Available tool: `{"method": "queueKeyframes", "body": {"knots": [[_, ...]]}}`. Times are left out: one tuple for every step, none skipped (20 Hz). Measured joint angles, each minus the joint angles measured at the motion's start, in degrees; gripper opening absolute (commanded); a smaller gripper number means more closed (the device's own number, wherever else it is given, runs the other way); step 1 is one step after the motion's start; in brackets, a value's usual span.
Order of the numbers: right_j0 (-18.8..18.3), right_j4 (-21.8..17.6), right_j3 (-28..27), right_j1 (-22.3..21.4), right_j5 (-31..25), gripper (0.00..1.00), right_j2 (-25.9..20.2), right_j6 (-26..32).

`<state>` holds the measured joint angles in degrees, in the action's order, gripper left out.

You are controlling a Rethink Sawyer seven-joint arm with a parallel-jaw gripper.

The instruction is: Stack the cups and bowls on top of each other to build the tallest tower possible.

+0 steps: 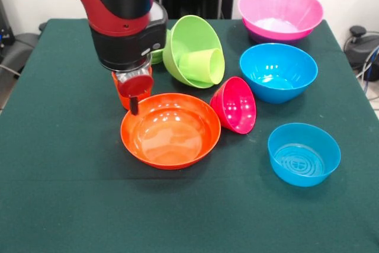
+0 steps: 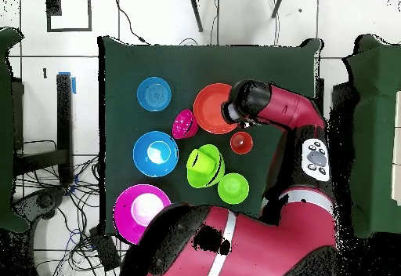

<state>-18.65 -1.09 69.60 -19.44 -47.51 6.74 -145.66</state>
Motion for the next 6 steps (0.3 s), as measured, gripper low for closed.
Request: {"method": "queueKeyframes", "body": {"knots": [[0.5, -1.4, -0.4, 0.0, 0.0, 1.00, 0.8, 0.0], [0.7, -2.1, -0.7, 0.0, 0.0, 1.00, 1.1, 0.0], [1.0, -2.9, -1.0, 0.0, 0.0, 1.00, 1.5, 0.0], [1.5, -5.0, -1.7, 0.0, 0.1, 1.00, 2.3, 0.0], [1.6, -5.5, -1.9, 0.0, 0.1, 1.00, 2.5, 0.0], [1.6, -5.8, -2.0, 0.0, 0.1, 1.00, 2.6, 0.0]]}}
